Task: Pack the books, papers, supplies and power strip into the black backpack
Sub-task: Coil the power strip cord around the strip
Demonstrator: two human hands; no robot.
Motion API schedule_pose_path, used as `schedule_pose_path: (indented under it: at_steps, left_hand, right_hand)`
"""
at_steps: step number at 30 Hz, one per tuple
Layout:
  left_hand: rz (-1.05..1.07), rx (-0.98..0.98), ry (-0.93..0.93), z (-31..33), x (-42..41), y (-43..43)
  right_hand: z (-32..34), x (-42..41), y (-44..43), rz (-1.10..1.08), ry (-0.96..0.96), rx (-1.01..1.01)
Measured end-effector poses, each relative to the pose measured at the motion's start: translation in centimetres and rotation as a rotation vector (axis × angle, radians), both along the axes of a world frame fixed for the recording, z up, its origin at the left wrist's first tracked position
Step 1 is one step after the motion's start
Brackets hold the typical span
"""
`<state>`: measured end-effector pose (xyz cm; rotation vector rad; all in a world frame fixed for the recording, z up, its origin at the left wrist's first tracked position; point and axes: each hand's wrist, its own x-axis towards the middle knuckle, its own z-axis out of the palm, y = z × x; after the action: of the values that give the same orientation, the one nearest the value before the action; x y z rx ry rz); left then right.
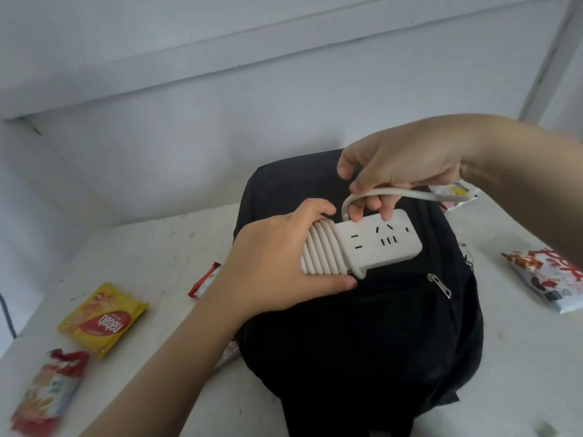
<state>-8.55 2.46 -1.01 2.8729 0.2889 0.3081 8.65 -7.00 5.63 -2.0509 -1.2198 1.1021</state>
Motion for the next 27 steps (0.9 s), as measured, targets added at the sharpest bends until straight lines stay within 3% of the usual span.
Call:
schedule_pose_path:
  at_steps: [4, 15, 20, 24, 27]
  left_hand:
    - [0.022, 0.024, 0.029, -0.3, 0.7, 0.3]
    - [0.031, -0.091, -0.117, -1.4, 1.3, 1.2]
    - [0.073, -0.081, -0.196, -1.9, 1.6, 1.5]
    - [0.097, -0.152, -0.213, -2.1, 1.6, 1.7]
    - [0.128, -0.271, -0.236, -2.2, 1.4, 2.3]
  right_hand:
    - [-1.1, -1.5, -0.4, -0.042, -0.219, 0.062]
    - [-2.6, -4.9, -3.0, -0.119, -0.326, 0.257]
    - [-4.8, -6.4, -4.4, -0.28, -0.541, 0.311]
    - [-6.8, -7.3, -5.5, -0.379, -0.737, 0.347]
    - [-8.2, -6.8, -6.4, -0.414, -0.752, 0.375]
